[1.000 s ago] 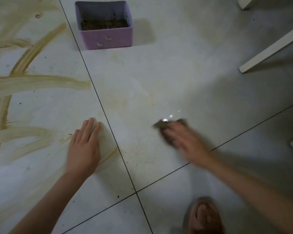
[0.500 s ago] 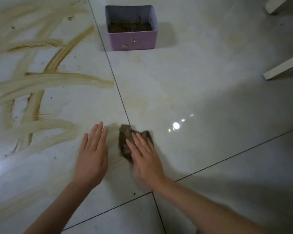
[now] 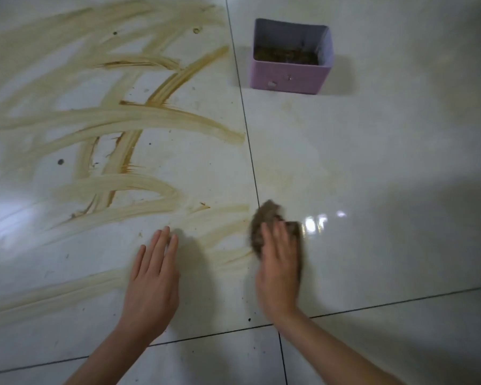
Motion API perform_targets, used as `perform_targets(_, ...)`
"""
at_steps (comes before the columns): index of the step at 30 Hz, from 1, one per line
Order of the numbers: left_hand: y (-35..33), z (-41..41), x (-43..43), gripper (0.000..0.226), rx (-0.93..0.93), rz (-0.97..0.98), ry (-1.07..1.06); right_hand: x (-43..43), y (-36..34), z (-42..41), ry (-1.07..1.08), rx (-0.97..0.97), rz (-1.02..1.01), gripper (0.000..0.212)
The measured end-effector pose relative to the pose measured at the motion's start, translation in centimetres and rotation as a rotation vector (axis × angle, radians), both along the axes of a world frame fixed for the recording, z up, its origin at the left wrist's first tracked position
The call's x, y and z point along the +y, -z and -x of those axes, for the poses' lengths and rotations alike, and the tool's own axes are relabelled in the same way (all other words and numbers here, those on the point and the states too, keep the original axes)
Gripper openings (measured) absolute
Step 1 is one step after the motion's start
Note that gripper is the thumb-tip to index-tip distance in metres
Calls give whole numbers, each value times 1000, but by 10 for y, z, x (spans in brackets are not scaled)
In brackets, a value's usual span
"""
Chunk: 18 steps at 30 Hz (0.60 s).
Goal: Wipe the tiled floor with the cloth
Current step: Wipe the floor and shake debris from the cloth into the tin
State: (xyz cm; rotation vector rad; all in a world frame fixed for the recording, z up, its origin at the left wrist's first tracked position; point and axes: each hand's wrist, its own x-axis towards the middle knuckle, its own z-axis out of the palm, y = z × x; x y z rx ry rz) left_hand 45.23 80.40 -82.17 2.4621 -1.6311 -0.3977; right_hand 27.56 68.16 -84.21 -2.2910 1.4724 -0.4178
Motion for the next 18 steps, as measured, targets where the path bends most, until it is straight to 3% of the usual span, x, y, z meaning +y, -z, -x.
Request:
perform_targets(4,-6,-1,5,53,-63,-45,-30,-8,-15,-47,-187,-195,-269,49)
perform_targets(7,-5,-7,10,52,-93,-48,-49,-57,-32,-41,-170,-335,-429,40)
perform_targets(12,-2,-14,25,56,-97,-57,-89,-119,-32,30,12,-203,-182,35)
perform_targets(15,1,-14,30,56,-86,-57,-101,-77,-10,35,60,-145,-127,40)
perform_targets(18,0,-12,27,56,-67,-62,-122,-19,3,-4,-94,-209,-80,42)
